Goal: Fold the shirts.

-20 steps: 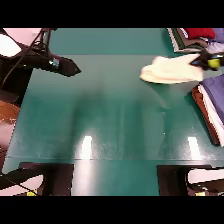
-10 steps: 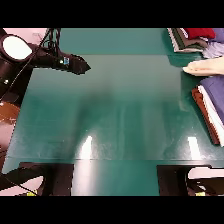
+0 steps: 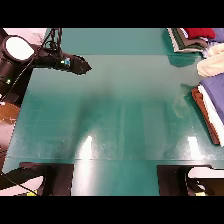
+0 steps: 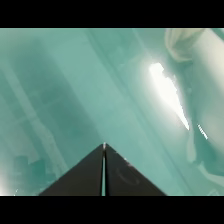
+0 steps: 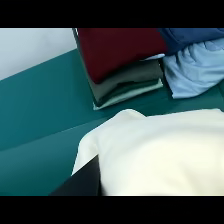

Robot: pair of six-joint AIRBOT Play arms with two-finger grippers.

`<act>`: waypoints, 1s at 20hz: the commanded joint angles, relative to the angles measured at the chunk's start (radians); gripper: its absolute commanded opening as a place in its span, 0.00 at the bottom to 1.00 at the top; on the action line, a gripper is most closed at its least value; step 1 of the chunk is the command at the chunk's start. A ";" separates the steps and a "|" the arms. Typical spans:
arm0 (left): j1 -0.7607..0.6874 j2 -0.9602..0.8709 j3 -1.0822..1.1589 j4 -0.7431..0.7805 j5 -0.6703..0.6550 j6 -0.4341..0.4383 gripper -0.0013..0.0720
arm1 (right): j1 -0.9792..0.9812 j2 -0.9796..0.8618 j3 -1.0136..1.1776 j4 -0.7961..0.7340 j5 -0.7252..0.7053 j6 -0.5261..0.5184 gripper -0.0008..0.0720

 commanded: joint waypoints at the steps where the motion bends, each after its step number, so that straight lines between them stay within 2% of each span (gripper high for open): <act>1: 0.000 0.000 0.001 0.000 -0.009 0.001 0.05 | -0.070 0.083 -0.102 -0.076 0.051 -0.004 0.03; 8: 0.000 0.000 0.001 0.000 -0.024 0.002 0.05 | -0.224 0.311 -0.441 -0.360 0.125 -0.008 0.04; 12: 0.000 0.000 0.001 0.000 -0.032 0.002 0.05 | -0.341 0.417 -0.652 -0.394 0.129 -0.008 0.04; 16: 0.000 0.000 0.001 0.000 -0.032 0.002 0.05 | -0.429 0.449 -0.769 -0.434 0.131 -0.008 0.05; 17: 0.000 0.000 0.001 0.000 -0.032 0.002 0.05 | -0.444 0.449 -0.786 -0.435 0.133 -0.008 0.20; 18: 0.000 0.000 0.001 0.000 -0.032 0.002 0.05 | -0.457 0.449 -0.798 -0.436 0.133 -0.008 0.45; 19: 0.000 0.000 0.001 0.000 -0.034 0.002 0.05 | -0.468 0.448 -0.801 -0.439 0.131 -0.008 0.66; 20: 0.000 0.000 0.001 0.000 -0.037 0.002 0.05 | -0.484 0.448 -0.792 -0.444 0.132 -0.007 0.78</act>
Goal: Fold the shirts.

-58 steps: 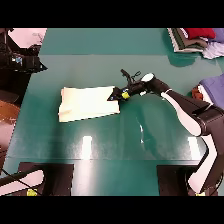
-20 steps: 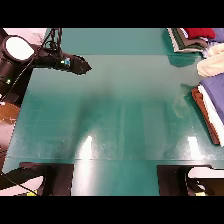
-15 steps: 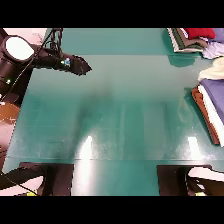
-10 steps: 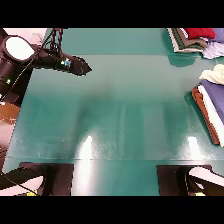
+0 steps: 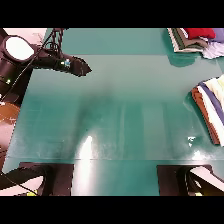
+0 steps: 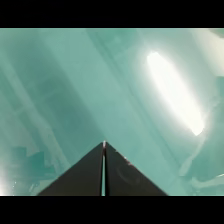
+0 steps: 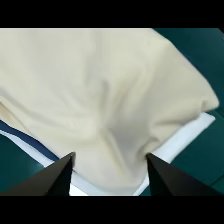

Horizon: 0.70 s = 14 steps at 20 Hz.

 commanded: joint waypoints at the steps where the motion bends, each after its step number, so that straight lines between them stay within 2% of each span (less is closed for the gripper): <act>1: 0.000 0.000 0.001 0.000 -0.008 0.001 0.05 | -0.061 0.009 -0.004 -0.014 0.006 0.003 0.78; 3: 0.000 0.000 0.001 0.000 -0.007 0.001 0.05 | -0.066 0.009 0.058 0.028 0.001 0.051 0.78; 5: 0.000 0.000 0.001 0.000 -0.006 0.001 0.06 | -0.041 0.009 0.105 0.181 -0.011 0.065 0.78; 8: 0.000 0.000 0.001 0.000 0.005 0.001 0.05 | 0.121 0.008 0.116 0.416 -0.003 0.065 0.78; 14: 0.000 0.000 0.001 -0.001 0.010 0.000 0.05 | 0.633 0.004 0.116 0.439 -0.030 0.065 0.77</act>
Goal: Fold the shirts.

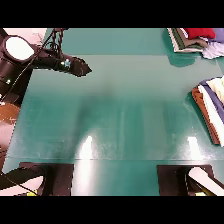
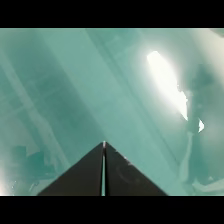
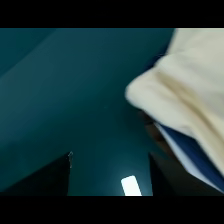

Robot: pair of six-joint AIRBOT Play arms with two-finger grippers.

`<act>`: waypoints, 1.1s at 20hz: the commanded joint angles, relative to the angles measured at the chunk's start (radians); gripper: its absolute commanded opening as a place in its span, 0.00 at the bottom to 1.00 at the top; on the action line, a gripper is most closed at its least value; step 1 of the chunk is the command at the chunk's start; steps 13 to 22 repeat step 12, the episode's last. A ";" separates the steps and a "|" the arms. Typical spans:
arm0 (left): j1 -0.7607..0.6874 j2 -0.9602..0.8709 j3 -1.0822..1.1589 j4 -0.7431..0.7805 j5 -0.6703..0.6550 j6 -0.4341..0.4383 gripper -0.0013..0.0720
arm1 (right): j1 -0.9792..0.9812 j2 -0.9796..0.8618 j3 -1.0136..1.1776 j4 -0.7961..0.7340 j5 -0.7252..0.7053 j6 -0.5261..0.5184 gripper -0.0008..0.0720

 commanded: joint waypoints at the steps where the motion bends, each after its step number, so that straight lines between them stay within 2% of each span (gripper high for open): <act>1: 0.000 0.000 0.001 0.000 0.024 0.000 0.05 | 0.279 -0.002 0.004 0.035 -0.044 0.002 0.77; 2: 0.000 0.000 0.001 0.000 0.036 0.000 0.06 | 0.339 -0.002 0.004 0.034 -0.064 0.002 0.77; 3: 0.000 0.000 0.001 0.000 0.047 0.000 0.06 | 0.392 -0.002 0.004 0.034 -0.083 0.002 0.64; 4: 0.000 0.000 0.001 0.000 0.053 0.000 0.05 | 0.435 -0.002 0.004 0.034 -0.096 0.002 0.31; 5: 0.000 0.000 0.001 0.000 0.064 0.000 0.05 | 0.469 -0.002 0.004 0.034 -0.103 0.002 0.04; 22: 0.000 0.000 0.001 0.000 0.087 0.000 0.05 | 0.515 -0.002 0.004 0.035 -0.113 0.002 0.04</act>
